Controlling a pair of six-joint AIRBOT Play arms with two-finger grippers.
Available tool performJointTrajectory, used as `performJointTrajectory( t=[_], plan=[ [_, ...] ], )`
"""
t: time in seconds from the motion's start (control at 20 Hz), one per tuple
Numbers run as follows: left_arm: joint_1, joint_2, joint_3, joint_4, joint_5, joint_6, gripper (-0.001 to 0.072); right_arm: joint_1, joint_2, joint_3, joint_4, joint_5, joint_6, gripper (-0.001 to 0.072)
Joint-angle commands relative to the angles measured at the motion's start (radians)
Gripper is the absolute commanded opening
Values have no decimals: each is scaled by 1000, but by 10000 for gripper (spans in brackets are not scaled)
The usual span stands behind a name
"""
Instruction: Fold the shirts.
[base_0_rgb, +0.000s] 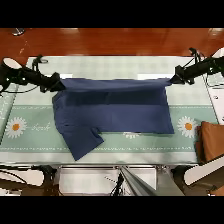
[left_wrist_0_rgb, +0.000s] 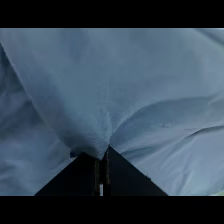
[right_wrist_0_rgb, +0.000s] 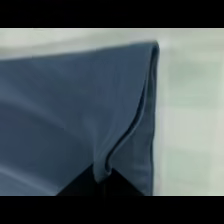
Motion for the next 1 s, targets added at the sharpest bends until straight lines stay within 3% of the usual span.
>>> performJointTrajectory(
  t=[0.0, 0.05, 0.1, 0.15, 0.2, 0.35, 0.5, 0.65, 0.8, 0.95],
  plan=[
    [-8, -23, -66, 43, -29, 14, 25, -2, -3, -89, 10, -13, 1, 20],
    [-15, -34, -67, 39, -30, 13, 29, -2, -5, -110, 39, -43, 12, 46],
    [-19, -36, -66, 40, -36, 4, 130, -2, -5, -114, 54, -48, 34, 301],
    [-16, -33, -59, 41, -66, 3, 458, -3, -1, -112, 66, -36, 37, 616],
    [-10, -33, -39, 53, -125, 5, 705, -5, 6, -108, 66, -9, 36, 617],
    [39, 0, -8, 142, -305, 2, 706, -23, 77, -119, -71, 77, 34, 614],
    [139, 148, -139, 259, -327, 14, 704, -58, 244, -267, -204, 15, 32, 614],
    [326, 319, -407, 254, -268, 27, 704, -106, 478, -599, -101, -170, -5, 613],
    [476, 473, -679, 115, -195, 137, 704, -103, 694, -893, 62, -280, -76, 613],
    [533, 587, -893, -53, -56, 179, 704, -104, 799, -1012, 179, -310, -103, 613]
  ],
)
